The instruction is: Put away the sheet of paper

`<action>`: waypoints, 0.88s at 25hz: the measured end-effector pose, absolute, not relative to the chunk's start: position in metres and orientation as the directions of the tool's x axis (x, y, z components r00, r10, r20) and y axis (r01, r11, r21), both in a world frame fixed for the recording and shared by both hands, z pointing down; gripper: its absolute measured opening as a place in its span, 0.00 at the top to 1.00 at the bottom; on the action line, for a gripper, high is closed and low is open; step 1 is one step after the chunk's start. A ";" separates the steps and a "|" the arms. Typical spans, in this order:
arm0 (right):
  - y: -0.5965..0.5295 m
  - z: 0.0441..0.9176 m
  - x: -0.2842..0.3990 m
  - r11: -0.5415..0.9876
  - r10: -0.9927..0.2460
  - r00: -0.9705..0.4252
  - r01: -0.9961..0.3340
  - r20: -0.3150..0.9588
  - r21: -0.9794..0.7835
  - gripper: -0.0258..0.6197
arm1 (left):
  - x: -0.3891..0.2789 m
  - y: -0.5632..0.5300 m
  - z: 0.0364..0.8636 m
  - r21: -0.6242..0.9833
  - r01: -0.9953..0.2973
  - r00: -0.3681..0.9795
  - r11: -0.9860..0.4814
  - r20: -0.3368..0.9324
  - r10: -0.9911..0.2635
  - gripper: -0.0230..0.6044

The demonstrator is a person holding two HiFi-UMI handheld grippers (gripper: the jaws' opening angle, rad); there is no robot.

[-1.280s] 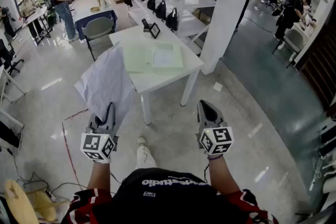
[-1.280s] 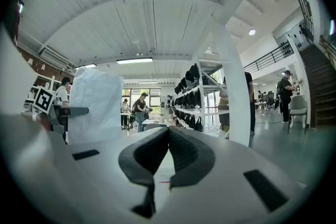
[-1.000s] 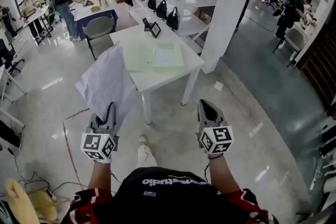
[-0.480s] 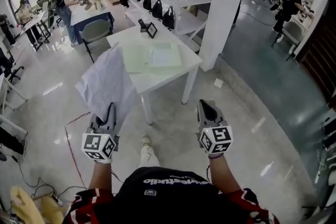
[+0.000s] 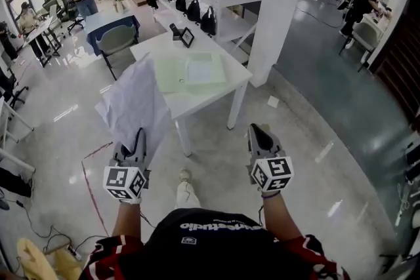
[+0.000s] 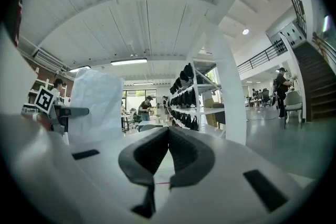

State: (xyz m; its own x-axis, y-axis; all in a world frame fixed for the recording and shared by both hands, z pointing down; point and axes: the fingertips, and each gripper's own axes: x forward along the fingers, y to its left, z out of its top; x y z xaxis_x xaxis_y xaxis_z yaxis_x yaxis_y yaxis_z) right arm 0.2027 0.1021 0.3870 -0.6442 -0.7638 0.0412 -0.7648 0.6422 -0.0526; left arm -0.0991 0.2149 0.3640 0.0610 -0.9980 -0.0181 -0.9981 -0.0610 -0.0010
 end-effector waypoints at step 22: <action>0.022 0.400 0.177 0.618 -0.780 -0.619 -0.785 0.091 -0.042 0.97 | -0.136 0.121 0.388 0.038 -0.996 0.086 -0.085 0.018 -0.996 0.96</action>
